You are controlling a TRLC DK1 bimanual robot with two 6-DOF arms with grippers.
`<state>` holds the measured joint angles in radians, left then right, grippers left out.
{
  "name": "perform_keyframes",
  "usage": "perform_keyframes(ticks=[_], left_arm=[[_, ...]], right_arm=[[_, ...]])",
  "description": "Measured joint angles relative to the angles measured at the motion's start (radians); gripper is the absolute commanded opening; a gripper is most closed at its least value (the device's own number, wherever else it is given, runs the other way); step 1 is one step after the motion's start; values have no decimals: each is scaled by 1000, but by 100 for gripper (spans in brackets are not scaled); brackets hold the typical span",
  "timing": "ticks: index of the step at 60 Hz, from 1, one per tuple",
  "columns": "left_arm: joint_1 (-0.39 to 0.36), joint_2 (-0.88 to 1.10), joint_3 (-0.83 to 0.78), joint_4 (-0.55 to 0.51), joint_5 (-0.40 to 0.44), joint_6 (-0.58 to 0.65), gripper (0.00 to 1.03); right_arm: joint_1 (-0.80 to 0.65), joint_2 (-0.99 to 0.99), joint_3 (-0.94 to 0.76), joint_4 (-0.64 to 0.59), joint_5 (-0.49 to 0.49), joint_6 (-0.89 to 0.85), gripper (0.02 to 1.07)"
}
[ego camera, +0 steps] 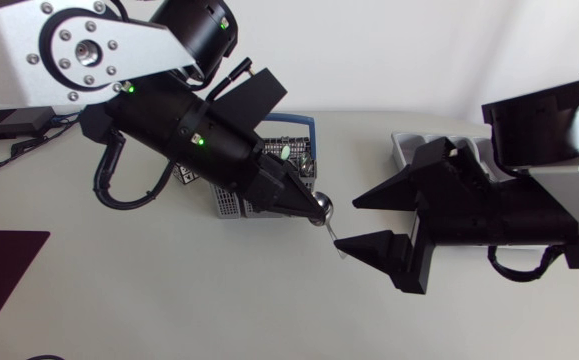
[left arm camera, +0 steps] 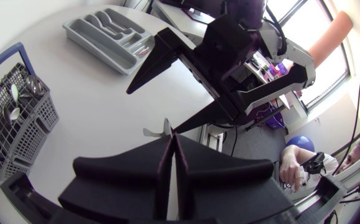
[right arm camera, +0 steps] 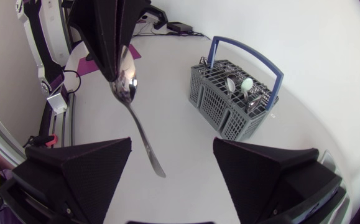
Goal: Transfer all utensils from the basket to the drawer tray.
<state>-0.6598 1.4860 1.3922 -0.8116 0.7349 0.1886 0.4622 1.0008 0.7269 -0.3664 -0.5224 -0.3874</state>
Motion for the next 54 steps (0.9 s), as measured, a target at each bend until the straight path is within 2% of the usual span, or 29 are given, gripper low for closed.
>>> perform_keyframes(ticks=[3,9,24,39,41,54], left_arm=[[-4,0,0,-4,3,0,5],[-8,0,0,-11,16,12,5],[-9,1,0,-15,17,23,5],[-9,1,0,-15,20,23,5],[-9,1,0,-15,20,23,5],[-8,1,0,-14,26,23,7]], right_arm=[[9,6,0,6,-5,-5,79],[26,8,0,27,-6,-8,58],[53,8,-5,37,-24,-10,21],[80,8,-9,33,-29,-10,11],[80,8,-9,33,-30,-10,7],[93,7,-10,33,-40,-16,8]])
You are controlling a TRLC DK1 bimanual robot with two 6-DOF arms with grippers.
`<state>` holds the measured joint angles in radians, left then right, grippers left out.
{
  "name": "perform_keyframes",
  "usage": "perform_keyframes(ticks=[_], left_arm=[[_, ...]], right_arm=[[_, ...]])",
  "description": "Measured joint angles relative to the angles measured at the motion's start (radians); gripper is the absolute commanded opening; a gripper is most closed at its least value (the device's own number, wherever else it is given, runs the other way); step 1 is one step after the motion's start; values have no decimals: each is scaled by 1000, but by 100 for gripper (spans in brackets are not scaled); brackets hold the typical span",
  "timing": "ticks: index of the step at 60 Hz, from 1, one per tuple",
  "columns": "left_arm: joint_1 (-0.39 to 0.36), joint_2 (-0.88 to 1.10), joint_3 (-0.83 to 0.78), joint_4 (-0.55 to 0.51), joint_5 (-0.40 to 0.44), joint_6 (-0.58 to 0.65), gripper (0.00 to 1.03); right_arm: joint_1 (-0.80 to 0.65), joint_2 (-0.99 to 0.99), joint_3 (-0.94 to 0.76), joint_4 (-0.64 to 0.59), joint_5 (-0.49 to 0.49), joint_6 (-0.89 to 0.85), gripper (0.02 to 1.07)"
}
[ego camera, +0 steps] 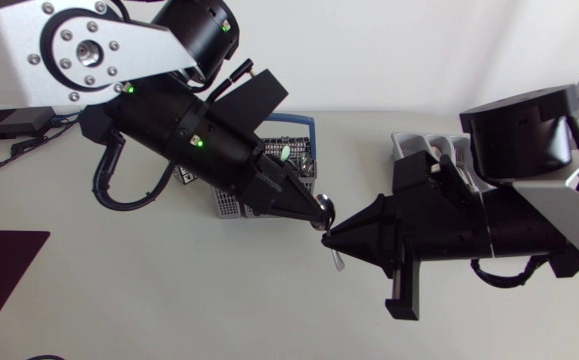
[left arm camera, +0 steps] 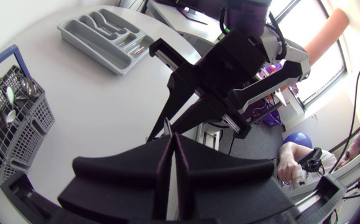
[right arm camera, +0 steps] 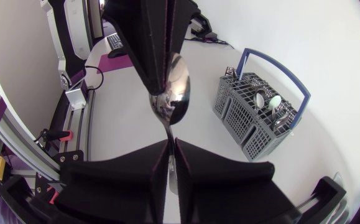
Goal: Transfer all utensils from the basket to the drawer tray.
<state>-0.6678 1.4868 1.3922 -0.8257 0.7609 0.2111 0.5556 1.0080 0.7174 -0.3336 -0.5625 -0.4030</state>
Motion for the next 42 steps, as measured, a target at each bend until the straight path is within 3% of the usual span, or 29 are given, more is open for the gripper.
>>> perform_keyframes(ticks=[6,9,15,19,21,27,42], left_arm=[[3,0,0,0,3,0,10],[5,0,0,0,2,0,26],[10,0,0,0,2,0,41],[16,0,3,1,3,-1,64],[20,0,4,2,6,-1,69],[35,-3,7,42,17,-22,80],[135,-26,10,216,-1,-118,80]], right_arm=[[0,-2,-5,1,-3,-2,8],[2,-3,-7,1,-3,-2,8],[6,-5,-14,4,-3,-2,8],[6,-5,-19,5,2,-2,8],[6,-5,-24,5,10,-2,8],[5,-1,-42,8,19,-2,8],[-140,2,-89,4,36,-59,8]])
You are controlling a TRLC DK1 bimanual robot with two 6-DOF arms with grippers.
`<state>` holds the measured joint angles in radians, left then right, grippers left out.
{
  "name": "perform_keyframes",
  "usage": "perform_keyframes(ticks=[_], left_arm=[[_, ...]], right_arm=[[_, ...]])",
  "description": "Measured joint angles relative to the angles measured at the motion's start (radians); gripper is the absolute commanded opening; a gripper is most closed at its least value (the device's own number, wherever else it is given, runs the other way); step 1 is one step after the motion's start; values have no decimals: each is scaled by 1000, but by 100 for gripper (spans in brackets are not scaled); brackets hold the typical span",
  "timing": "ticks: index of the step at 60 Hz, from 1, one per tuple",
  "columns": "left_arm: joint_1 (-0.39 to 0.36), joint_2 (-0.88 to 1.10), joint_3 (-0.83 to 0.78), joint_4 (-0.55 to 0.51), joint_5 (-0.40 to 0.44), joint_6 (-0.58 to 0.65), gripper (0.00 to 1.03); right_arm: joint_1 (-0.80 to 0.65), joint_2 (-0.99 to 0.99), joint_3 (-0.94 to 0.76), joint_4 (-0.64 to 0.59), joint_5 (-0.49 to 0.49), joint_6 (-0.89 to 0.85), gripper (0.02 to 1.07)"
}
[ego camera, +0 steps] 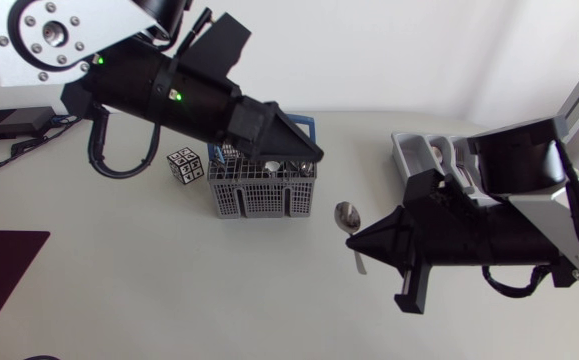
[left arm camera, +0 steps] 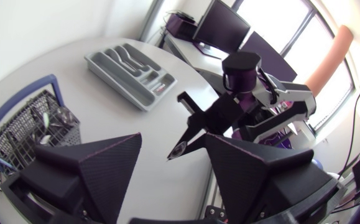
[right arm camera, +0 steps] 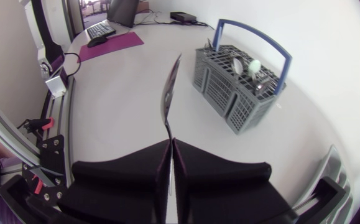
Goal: Transfer all utensils from the basket to the drawer tray.
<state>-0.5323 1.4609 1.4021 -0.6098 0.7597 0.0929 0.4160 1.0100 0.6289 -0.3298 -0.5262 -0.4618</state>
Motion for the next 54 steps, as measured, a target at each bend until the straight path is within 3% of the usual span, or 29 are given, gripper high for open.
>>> perform_keyframes(ticks=[10,16,23,34,54], left_arm=[[40,0,4,87,-222,-18,80],[18,12,4,111,-360,0,80],[-16,47,2,114,-457,40,80],[-52,89,-10,115,-554,107,80],[-71,113,-10,122,-615,212,80]], right_arm=[[-232,2,-14,5,8,-136,8],[-378,27,-16,39,17,-233,8],[-519,70,-25,85,26,-352,8],[-728,181,-29,193,48,-551,8],[-956,476,-32,473,92,-786,8]])
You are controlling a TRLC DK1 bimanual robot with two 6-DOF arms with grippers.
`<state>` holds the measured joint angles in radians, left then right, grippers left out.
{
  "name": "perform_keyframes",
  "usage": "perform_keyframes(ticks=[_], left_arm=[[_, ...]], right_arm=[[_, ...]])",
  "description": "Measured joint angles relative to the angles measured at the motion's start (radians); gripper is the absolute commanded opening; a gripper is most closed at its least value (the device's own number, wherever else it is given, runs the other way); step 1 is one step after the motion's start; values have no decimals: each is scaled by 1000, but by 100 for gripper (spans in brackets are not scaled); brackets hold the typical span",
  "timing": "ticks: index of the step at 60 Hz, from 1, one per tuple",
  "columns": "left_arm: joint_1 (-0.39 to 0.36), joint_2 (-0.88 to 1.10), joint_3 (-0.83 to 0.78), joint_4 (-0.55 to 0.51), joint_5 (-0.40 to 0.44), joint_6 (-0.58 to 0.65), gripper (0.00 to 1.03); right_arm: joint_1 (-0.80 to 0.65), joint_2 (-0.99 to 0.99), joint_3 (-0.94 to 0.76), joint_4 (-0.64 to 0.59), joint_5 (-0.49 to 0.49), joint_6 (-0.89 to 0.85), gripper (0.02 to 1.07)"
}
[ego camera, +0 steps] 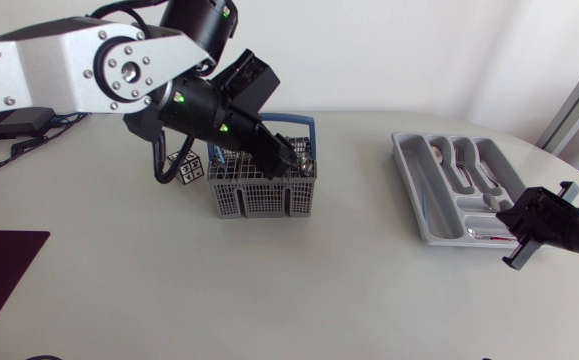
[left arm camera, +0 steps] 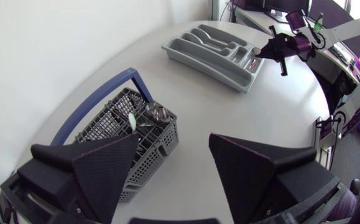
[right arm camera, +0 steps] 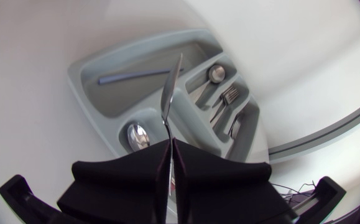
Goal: Transfer all utensils from the basket to the drawer tray.
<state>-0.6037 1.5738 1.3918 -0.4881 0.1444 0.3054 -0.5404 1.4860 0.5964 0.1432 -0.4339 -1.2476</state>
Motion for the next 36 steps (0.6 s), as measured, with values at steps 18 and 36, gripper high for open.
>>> perform_keyframes(ticks=[18,36], left_arm=[[-3,11,-6,0,-58,116,80],[-19,14,-50,1,-157,308,80]], right_arm=[[-51,208,16,208,79,-112,10],[-73,198,15,243,118,-152,99]])
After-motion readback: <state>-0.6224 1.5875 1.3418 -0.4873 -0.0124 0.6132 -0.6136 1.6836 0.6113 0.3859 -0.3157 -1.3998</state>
